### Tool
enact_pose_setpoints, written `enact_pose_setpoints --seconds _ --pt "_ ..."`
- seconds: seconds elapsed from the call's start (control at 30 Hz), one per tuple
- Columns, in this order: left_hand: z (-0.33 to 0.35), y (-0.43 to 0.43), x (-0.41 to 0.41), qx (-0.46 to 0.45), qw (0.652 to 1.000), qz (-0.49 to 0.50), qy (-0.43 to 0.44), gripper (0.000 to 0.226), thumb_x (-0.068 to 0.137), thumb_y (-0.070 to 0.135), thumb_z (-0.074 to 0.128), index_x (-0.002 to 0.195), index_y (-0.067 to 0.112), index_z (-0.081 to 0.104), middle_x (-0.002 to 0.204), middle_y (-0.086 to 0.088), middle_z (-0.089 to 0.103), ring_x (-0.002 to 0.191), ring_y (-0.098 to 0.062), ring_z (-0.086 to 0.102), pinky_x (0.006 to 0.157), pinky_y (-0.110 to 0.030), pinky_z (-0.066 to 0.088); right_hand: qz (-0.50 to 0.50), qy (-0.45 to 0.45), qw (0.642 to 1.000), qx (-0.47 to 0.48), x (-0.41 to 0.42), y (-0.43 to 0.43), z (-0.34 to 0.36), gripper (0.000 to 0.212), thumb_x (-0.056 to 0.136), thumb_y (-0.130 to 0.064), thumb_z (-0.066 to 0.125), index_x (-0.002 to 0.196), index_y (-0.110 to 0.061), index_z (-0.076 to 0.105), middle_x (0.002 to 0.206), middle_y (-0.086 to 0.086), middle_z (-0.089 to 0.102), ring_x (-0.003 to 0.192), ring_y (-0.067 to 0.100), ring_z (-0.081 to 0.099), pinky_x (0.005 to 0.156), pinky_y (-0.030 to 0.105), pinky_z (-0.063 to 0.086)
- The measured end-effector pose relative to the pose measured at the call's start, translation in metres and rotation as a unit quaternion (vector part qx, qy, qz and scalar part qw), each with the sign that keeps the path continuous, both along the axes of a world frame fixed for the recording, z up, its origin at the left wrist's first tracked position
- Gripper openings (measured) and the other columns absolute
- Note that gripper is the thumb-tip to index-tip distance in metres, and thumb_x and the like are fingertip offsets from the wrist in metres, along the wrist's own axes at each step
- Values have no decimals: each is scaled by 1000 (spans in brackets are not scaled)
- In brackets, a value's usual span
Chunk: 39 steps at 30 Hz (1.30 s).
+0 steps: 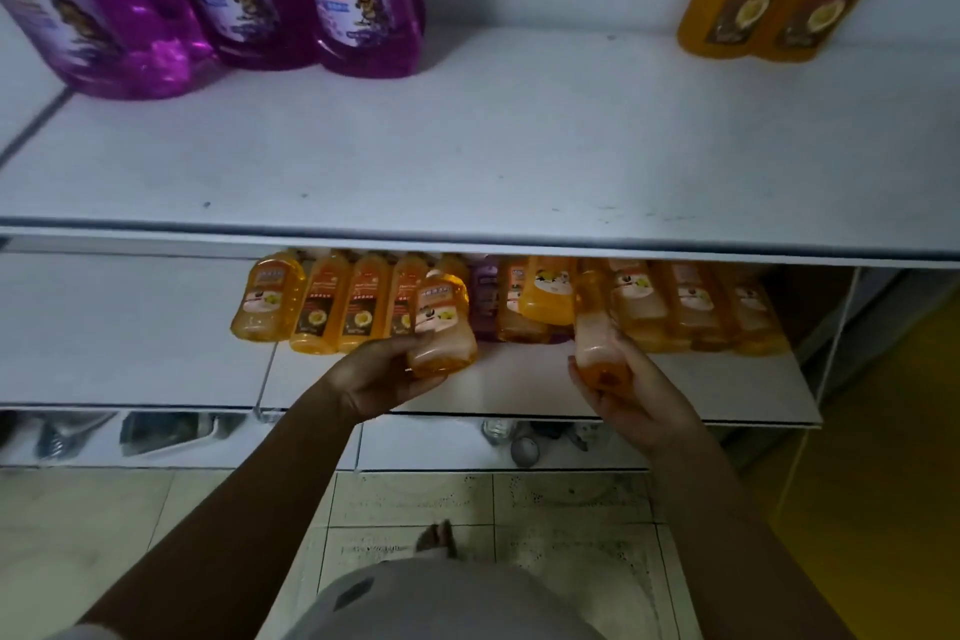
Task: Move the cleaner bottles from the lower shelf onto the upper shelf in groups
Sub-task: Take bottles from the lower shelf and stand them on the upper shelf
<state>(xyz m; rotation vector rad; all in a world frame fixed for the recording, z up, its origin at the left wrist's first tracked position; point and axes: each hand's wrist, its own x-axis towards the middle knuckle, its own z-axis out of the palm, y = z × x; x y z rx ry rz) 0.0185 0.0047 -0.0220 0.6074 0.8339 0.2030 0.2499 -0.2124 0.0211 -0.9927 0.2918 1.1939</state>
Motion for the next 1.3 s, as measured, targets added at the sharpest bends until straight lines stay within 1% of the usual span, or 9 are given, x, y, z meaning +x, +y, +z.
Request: enact_pose_setpoints --seconds 0.1,0.2,0.33,0.47,0.6,0.8,0.97,1.2,1.3 --pt "8 -19 -22 21 999 -24 -41 103 46 13 104 138 13 59 139 -19 66 120 -38 69 97 -55 58 132 -86 987 5 -13 -12 -1 55 75 -14 78 127 -8 62 122 21 69 109 34 67 88 46 62" --pt "21 -44 -47 57 998 -15 -38 91 58 9 91 142 13 55 136 -20 66 120 -40 67 99 -54 56 240 -176 955 9 -31 -17 -2 106 40 -19 103 135 -6 60 112 16 76 105 35 73 83 45 64" --pt "35 -83 -89 97 992 85 -16 71 81 10 78 146 17 52 137 -20 65 123 -40 65 100 -52 56 284 -290 912 52 -75 -9 3 121 28 -45 106 137 -23 59 121 5 76 114 27 72 92 47 58" --pt "57 -121 -135 180 962 201 49 57 93 18 73 146 21 53 131 -14 71 117 -35 71 90 -47 60 348 -390 847 95 -115 -11 18 101 59 -48 97 147 -29 49 126 -13 73 116 6 69 100 35 54" --pt "85 -149 -183 266 920 273 90 61 88 27 75 145 20 55 128 -12 72 116 -33 71 87 -43 58 353 -397 832 160 -154 -9 34 79 80 -27 88 148 -24 48 129 -9 72 116 5 69 91 20 56" --pt "127 -170 -241 354 863 341 117 69 81 36 83 141 18 56 128 -12 72 119 -36 69 101 -56 55 369 -439 792 210 -205 10 73 68 75 -17 91 133 -23 57 112 -10 77 103 9 74 82 22 58" --pt "162 -156 -299 411 810 395 138 79 73 48 84 142 23 56 128 -5 73 118 -30 71 102 -55 55 363 -502 746 245 -258 46 112 69 75 -20 92 134 -28 57 118 -4 74 110 17 73 91 38 60" --pt "212 -103 -400 460 778 413 109 63 78 38 80 135 24 58 121 0 75 112 -22 74 88 -37 62 331 -507 737 301 -365 119 168 57 82 -36 81 133 -26 58 115 -8 75 105 9 73 81 18 58" --pt "228 -79 -439 473 773 412 99 67 75 40 81 135 22 58 120 -2 75 111 -25 74 89 -41 62 315 -512 734 317 -408 149 186 55 82 -37 75 133 -24 58 116 -7 75 106 11 73 82 18 57"
